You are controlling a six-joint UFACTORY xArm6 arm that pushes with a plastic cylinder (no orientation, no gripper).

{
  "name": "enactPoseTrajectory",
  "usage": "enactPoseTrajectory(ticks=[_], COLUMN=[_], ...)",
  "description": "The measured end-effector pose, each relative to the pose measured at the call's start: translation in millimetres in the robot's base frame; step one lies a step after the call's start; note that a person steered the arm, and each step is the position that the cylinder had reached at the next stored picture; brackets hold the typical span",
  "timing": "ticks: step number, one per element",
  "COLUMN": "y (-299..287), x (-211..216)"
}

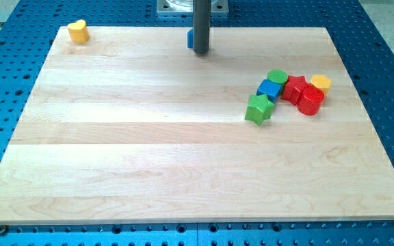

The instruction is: Place your arm at the top of the green circle

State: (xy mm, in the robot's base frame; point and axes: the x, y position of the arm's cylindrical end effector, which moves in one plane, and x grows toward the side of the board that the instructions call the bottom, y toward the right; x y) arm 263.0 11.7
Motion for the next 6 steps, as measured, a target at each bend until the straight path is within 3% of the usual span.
enactPoseTrajectory(ticks=[1,3,5,6], y=[-31.6,-19.5,179.2,258.3], x=[34.3,60.4,44.9,98.2])
